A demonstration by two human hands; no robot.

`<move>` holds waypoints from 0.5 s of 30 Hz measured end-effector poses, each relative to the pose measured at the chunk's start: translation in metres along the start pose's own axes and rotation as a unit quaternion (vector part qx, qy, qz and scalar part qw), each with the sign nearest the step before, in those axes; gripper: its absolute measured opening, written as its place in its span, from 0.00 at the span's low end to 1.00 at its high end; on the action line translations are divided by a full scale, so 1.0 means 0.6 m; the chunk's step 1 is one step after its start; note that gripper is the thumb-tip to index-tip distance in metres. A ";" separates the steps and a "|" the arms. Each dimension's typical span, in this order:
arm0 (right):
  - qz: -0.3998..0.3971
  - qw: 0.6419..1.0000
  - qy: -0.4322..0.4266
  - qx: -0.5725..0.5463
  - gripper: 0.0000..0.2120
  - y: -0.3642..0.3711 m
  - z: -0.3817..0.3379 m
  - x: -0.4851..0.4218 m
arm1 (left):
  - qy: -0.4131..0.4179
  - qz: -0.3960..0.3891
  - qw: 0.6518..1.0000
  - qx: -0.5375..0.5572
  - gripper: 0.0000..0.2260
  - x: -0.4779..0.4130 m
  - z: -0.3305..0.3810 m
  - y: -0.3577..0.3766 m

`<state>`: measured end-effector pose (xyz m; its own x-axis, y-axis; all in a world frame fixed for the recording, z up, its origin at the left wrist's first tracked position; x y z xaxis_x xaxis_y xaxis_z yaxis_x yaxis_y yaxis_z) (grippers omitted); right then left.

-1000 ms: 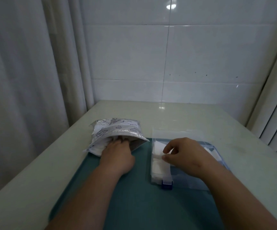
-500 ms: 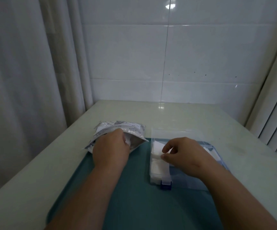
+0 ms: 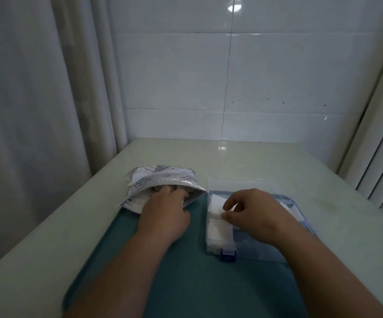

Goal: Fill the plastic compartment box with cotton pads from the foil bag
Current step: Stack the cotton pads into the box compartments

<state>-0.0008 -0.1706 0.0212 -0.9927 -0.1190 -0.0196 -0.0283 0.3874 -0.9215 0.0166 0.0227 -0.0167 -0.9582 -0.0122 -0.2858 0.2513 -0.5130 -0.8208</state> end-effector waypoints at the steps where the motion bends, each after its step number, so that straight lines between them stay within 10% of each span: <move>1: 0.001 1.000 -0.001 0.001 0.09 0.000 0.000 0.000 | 0.001 -0.016 1.000 -0.012 0.16 0.000 -0.001 0.003; 10: -0.004 1.000 0.000 0.004 0.09 0.001 -0.002 0.000 | 0.012 -0.028 0.994 -0.106 0.30 0.007 -0.002 0.007; 15: -0.006 1.000 -0.002 0.004 0.09 0.000 -0.002 0.001 | 0.032 -0.052 0.989 -0.138 0.20 0.007 0.011 0.006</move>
<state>-0.0012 -0.1694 0.0217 -0.9919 -0.1267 -0.0102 -0.0389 0.3789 -0.9246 0.0127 0.0150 -0.0175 -0.9726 0.0878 -0.2155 0.1871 -0.2554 -0.9486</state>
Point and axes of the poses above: each hand's wrist, its own x-axis away from the middle knuckle, its own y-axis out of the palm, z = x × y, the point moved 1 cm from there along -x, towards the middle knuckle, and after that the axes turned 10 degrees about x, right-handed, at the moved point
